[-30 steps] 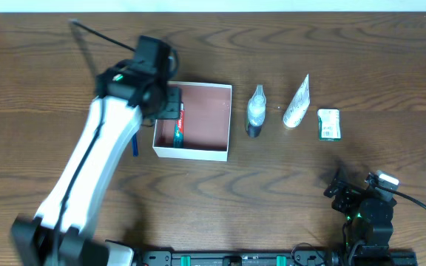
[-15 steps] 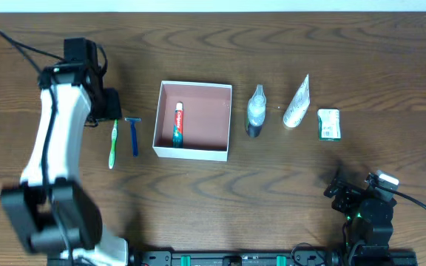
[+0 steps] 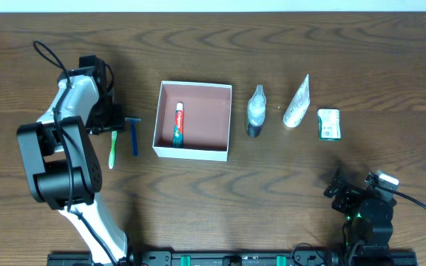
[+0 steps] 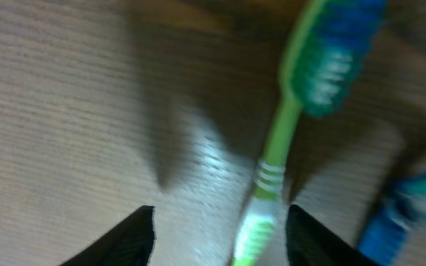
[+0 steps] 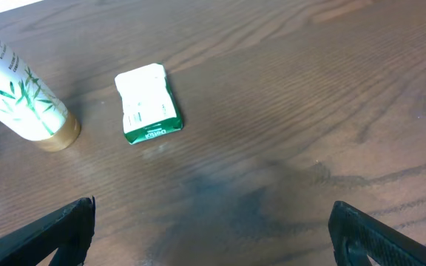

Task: Pack container
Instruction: 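Move left gripper to the green toothbrush and grasp it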

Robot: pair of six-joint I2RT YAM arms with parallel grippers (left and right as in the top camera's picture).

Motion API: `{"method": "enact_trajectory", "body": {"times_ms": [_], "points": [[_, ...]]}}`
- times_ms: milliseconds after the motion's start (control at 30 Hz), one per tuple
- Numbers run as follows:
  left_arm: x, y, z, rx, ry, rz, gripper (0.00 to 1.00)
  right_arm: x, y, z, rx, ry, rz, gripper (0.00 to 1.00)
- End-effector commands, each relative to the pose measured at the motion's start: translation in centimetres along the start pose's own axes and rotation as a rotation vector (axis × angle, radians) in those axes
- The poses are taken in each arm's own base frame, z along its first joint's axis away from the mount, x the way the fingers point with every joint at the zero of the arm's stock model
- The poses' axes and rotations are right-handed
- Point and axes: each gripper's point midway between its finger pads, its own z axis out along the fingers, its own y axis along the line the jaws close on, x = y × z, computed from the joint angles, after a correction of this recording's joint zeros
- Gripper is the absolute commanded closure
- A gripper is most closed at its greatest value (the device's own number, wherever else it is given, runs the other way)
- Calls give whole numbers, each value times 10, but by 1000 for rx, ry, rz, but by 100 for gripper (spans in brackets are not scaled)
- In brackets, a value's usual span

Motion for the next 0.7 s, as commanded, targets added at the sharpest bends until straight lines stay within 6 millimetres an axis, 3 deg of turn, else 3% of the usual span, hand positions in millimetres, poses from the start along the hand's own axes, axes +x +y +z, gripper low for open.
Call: {"method": "enact_trajectory", "body": {"times_ms": [0, 300, 467, 667], "points": [[5, 4, 13, 13, 34, -5, 47, -1, -3, 0, 14, -7, -9, 1], [9, 2, 16, 25, 59, -6, 75, -1, -3, 0, 14, -7, -8, 1], [13, 1, 12, 33, 69, -5, 85, -1, -3, 0, 13, -7, -9, 1], [8, 0, -14, 42, 8, -8, 89, -1, -3, 0, 13, -7, -9, 1]]}}
